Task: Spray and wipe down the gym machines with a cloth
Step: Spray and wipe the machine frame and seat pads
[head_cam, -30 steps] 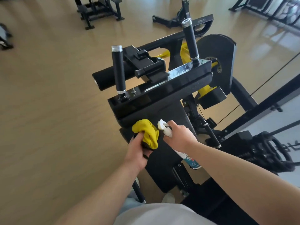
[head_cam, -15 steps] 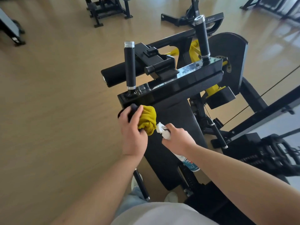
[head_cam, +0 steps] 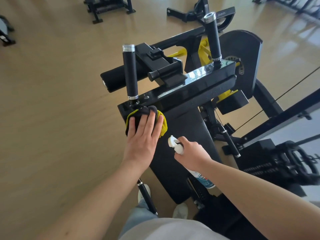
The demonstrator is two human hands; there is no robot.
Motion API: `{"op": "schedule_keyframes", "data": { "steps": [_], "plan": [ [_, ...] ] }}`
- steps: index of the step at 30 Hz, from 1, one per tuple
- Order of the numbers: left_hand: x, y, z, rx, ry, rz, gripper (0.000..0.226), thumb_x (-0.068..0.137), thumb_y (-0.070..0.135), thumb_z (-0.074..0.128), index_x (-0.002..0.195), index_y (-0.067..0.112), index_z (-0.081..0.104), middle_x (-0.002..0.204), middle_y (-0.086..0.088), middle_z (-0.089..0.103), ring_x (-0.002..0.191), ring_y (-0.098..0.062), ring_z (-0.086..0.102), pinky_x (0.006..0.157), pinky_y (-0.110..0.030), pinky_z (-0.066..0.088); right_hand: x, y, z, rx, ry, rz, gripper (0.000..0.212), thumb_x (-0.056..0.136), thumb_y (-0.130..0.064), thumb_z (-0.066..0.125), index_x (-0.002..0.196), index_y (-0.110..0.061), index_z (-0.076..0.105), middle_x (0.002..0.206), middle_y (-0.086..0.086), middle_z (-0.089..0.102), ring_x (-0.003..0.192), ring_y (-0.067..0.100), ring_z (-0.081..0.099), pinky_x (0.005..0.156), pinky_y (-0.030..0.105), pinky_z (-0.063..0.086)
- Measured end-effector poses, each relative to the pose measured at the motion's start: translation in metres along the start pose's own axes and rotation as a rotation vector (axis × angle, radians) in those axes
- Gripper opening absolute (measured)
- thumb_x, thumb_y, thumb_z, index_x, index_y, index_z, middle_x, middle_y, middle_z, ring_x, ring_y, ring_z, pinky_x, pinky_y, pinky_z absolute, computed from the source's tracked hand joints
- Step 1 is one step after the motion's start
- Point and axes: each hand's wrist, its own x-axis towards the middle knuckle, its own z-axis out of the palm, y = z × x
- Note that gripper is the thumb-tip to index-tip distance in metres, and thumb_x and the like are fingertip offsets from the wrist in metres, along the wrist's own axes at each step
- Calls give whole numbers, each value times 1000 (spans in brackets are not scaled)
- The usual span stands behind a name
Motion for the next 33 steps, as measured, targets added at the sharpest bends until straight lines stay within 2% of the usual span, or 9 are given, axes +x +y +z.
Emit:
{"op": "schedule_keyframes", "data": {
  "steps": [3, 6, 10, 13, 19, 21, 25, 29, 33],
  "plan": [
    [13, 6, -2, 137, -129, 65, 113, 89, 10, 68, 159, 8, -20, 159, -24, -24, 151, -42, -14, 120, -60, -9, 5, 9, -2, 30, 2, 21, 46, 96, -36, 63, 139, -31, 46, 94, -9, 59, 72, 4, 56, 54, 24, 40],
    [28, 14, -7, 216, -166, 162, 107, 95, 12, 57, 154, 6, -32, 155, -26, -32, 153, -43, -14, 118, -59, -12, 11, 18, -5, 64, -2, 55, 47, 95, -35, 63, 139, -32, 47, 90, -12, 57, 73, 3, 56, 54, 24, 39],
    [53, 24, -5, 224, -121, 263, 88, 94, 16, 35, 156, 6, -26, 159, -24, -22, 154, -44, -6, 118, -60, -13, 20, 27, -12, 81, -16, 87, 49, 95, -33, 63, 140, -32, 46, 94, -9, 61, 74, 5, 58, 55, 25, 42],
    [72, 38, -1, 229, -117, 313, 87, 94, 18, 33, 155, 6, -28, 159, -24, -22, 153, -43, -8, 116, -61, -17, 28, 33, -16, 95, -21, 120, 49, 94, -33, 62, 141, -33, 46, 89, -12, 59, 74, 6, 59, 55, 25, 42],
    [109, 70, 7, 252, -81, 308, 106, 96, 22, 61, 156, 4, -24, 159, -27, -21, 150, -45, -13, 112, -65, -20, 41, 45, -31, 127, 6, 153, 50, 96, -35, 61, 143, -32, 45, 90, -11, 61, 76, 9, 63, 59, 27, 49],
    [121, 80, 8, 266, -99, 327, 106, 96, 24, 62, 157, 4, -23, 161, -27, -18, 153, -44, -8, 113, -66, -19, 45, 51, -37, 136, 36, 164, 52, 97, -36, 61, 145, -30, 43, 94, -8, 63, 79, 13, 65, 64, 30, 54],
    [149, 106, 4, 283, -85, 357, 103, 98, 25, 58, 156, 5, -26, 162, -28, -18, 154, -44, -9, 113, -65, -18, 50, 67, -53, 177, 90, 208, 49, 98, -33, 61, 144, -27, 43, 95, -7, 61, 77, 15, 62, 59, 29, 50],
    [187, 136, 8, 275, -70, 373, 100, 100, 32, 56, 157, 8, -23, 162, -27, -18, 154, -43, -10, 114, -64, -17, 50, 87, -66, 228, 148, 291, 48, 96, -34, 60, 140, -29, 43, 97, -5, 61, 84, 22, 66, 71, 38, 59],
    [224, 166, 8, 273, -43, 430, 91, 101, 28, 51, 160, 13, -16, 164, -27, -15, 155, -44, -10, 117, -62, -14, 48, 108, -77, 274, 201, 364, 50, 96, -34, 61, 142, -31, 42, 101, -5, 61, 81, 18, 64, 59, 30, 49]
  ]
}}
